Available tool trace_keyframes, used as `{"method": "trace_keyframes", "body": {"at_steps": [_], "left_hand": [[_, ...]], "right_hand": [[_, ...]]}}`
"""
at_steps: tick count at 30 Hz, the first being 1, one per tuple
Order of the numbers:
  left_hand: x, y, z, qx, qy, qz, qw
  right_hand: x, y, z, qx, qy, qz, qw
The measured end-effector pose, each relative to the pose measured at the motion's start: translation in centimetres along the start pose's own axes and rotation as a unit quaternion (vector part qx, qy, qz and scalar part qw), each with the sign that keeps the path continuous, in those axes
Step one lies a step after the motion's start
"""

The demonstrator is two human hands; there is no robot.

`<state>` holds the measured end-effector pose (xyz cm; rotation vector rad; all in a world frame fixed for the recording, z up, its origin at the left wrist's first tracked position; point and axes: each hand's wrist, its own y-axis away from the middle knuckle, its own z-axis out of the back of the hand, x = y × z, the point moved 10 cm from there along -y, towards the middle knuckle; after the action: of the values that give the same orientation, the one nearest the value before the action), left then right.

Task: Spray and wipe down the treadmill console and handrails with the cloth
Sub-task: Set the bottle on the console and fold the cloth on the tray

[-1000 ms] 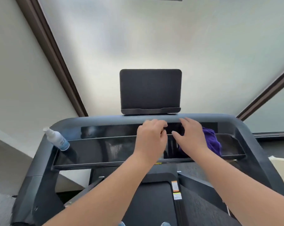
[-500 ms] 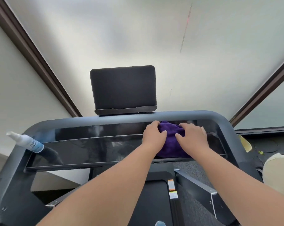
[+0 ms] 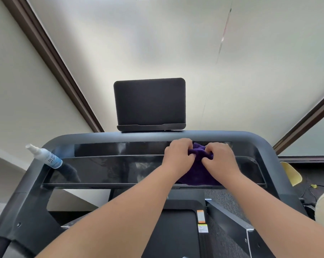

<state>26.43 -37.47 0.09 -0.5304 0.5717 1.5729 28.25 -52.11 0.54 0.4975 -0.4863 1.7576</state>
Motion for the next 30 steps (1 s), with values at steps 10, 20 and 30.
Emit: {"method": "trace_keyframes", "body": {"at_steps": [10, 20, 30], "left_hand": [[0.2, 2.5, 10.6, -0.078, 0.113, -0.104, 0.985], [4.3, 3.7, 22.4, -0.037, 0.065, -0.133, 0.988], [8.5, 4.7, 29.1, 0.018, -0.085, -0.123, 0.989]], "right_hand": [[10.1, -0.5, 4.0, -0.024, -0.160, 0.059, 0.985], [23.1, -0.9, 6.2, -0.097, -0.142, 0.171, 0.970], [24.6, -3.5, 4.3, 0.019, -0.168, 0.120, 0.978]]}}
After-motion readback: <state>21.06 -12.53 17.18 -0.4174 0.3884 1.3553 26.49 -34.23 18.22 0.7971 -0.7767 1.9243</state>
